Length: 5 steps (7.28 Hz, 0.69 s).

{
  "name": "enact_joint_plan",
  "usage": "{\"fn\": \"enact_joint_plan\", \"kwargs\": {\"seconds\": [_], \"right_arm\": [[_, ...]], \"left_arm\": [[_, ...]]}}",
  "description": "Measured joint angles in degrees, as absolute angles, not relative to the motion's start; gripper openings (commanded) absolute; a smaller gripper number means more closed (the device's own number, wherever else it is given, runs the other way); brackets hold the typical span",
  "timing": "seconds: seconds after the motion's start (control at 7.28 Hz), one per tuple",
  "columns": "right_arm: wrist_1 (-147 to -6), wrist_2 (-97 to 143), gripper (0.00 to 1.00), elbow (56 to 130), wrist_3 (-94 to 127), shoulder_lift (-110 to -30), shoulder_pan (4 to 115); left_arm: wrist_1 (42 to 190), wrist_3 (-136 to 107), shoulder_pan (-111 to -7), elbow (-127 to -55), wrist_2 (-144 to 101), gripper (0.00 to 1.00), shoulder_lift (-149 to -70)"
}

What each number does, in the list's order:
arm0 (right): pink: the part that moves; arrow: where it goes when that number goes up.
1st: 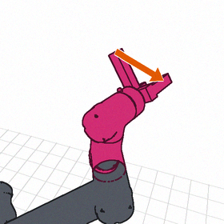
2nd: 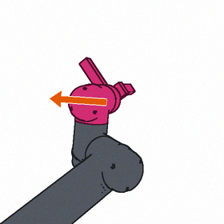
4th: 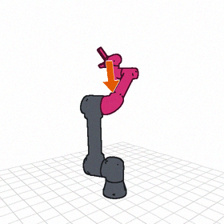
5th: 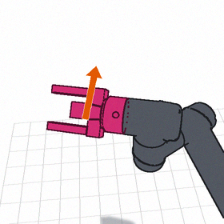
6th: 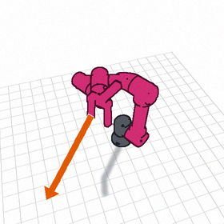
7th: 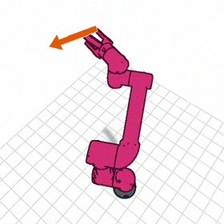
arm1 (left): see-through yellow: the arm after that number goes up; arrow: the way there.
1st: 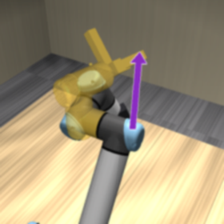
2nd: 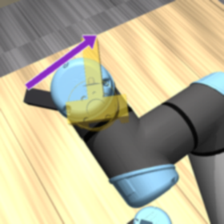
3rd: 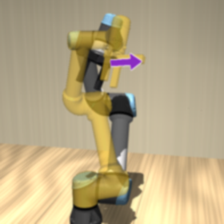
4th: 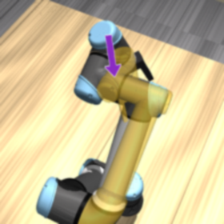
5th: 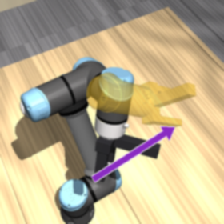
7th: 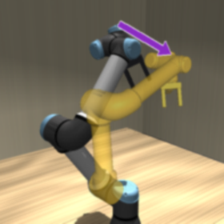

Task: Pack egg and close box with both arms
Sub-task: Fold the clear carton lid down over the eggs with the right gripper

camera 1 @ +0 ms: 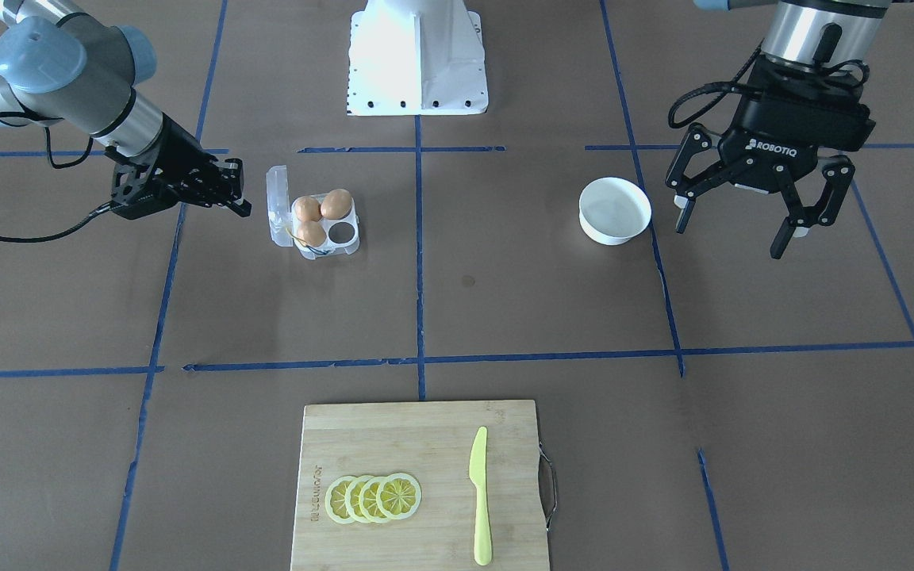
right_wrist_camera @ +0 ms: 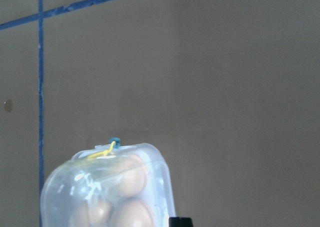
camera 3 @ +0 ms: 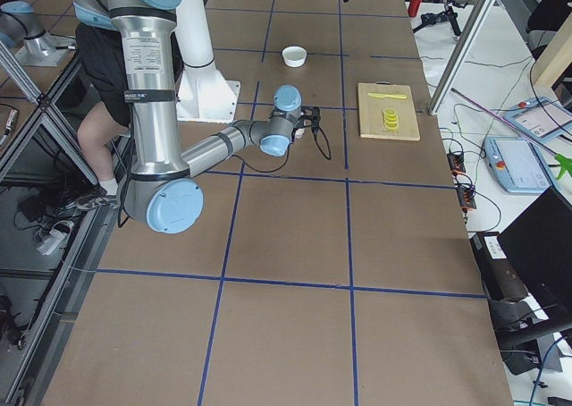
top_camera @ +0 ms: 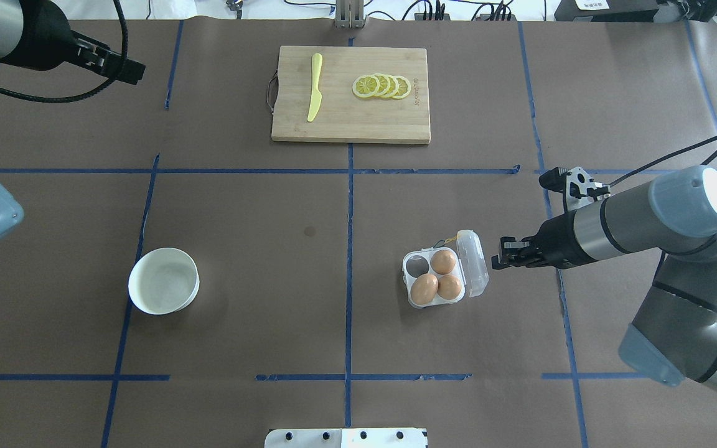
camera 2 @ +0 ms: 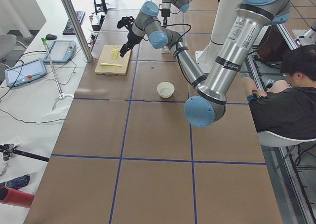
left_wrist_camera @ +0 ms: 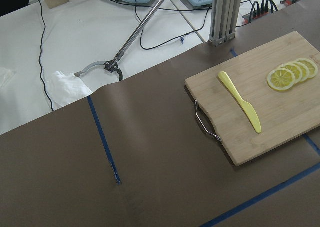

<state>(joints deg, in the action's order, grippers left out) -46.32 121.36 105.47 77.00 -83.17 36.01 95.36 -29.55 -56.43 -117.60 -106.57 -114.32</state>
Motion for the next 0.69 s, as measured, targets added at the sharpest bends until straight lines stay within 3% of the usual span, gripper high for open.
{"fn": "enact_joint_plan", "kwargs": {"seconds": [0.55, 0.69], "right_arm": [[-46.57, 120.04, 0.00, 101.01, 81.90, -70.78, 32.81], [-46.56, 119.66, 0.37, 100.08, 82.20, -68.89, 32.55]], "left_arm": [[95.28, -29.53, -56.76, -117.58, -106.96, 0.99, -114.02], [95.27, -29.53, -56.77, -117.48, -106.96, 1.00, -113.98]]}}
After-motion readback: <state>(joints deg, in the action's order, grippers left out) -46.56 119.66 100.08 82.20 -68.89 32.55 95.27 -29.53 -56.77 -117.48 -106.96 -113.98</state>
